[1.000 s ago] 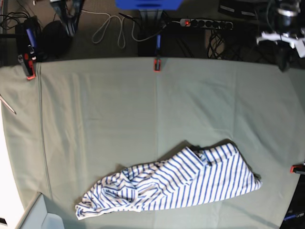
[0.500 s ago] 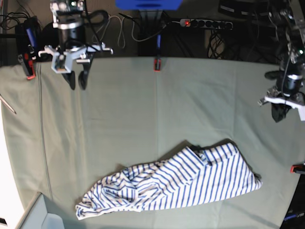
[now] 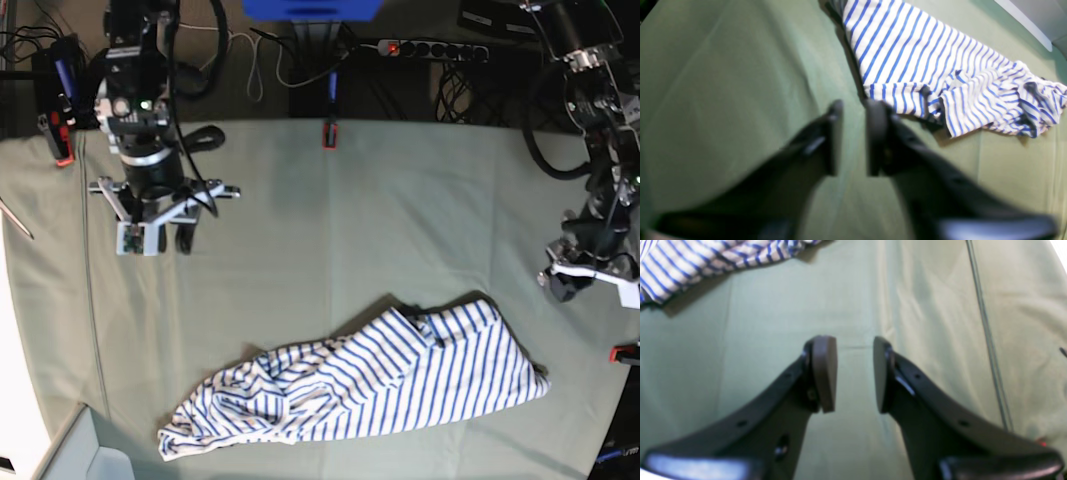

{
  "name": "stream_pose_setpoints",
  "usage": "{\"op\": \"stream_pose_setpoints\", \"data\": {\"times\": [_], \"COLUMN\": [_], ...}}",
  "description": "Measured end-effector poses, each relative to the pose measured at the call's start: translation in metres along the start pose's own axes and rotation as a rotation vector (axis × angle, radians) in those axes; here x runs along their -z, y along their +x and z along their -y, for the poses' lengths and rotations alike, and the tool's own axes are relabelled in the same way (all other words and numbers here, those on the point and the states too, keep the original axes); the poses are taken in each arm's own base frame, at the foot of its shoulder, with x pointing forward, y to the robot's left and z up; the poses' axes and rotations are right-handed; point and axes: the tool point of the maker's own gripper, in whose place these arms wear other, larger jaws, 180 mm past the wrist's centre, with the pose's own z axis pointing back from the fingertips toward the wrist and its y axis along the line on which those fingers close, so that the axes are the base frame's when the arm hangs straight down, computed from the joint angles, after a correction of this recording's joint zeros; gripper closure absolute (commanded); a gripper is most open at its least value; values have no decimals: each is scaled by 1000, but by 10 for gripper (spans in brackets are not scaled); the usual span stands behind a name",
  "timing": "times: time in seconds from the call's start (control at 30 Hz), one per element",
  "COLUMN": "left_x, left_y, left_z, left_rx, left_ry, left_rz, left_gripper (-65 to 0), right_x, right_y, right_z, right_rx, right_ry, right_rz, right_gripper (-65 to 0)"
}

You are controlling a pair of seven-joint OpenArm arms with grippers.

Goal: Layout the t-shirt on the table in an organized manner, then fold the t-shirt properly
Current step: 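Move the left gripper down to the striped shirt's edge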

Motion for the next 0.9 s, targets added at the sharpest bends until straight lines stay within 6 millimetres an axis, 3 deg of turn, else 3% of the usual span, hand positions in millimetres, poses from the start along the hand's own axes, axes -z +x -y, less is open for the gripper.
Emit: {"op": "stream_pose_setpoints", "data": {"times": [0.07,0.2,0.3,0.47,0.63,0.77,0.9], "left_x": [1,12,26,54,86,107,132], "left_y": [-4,-10,-12,-17,-32,-31,-55], "left_z": [-4,-12,-13,-15,22,31,44], "left_rx": [-3,-25,-56,-122,-100,-78,-10], "left_ry": [12,30,34,41,-25,-24,-22], "left_rz": [-9,-36,-59,-101,-186,-121,-125], "left_gripper": [-349,-356,-357,-357,-357,-357,-357], "right_x": [0,1,5,4,4,9,13], "right_y": [-1,2,15,18,18,6,1], "right_z": [0,-4,-18,-43,-49,-51,-51], "right_rx": [-1,-4,-9,-66,-75,-65,-64], "right_ry": [0,12,48,171,193,198,194], "right_rz": [-2,0,38,44,45,10,-7], "right_gripper": [-197,-197,-200,-201,-202,-202,-202]}}
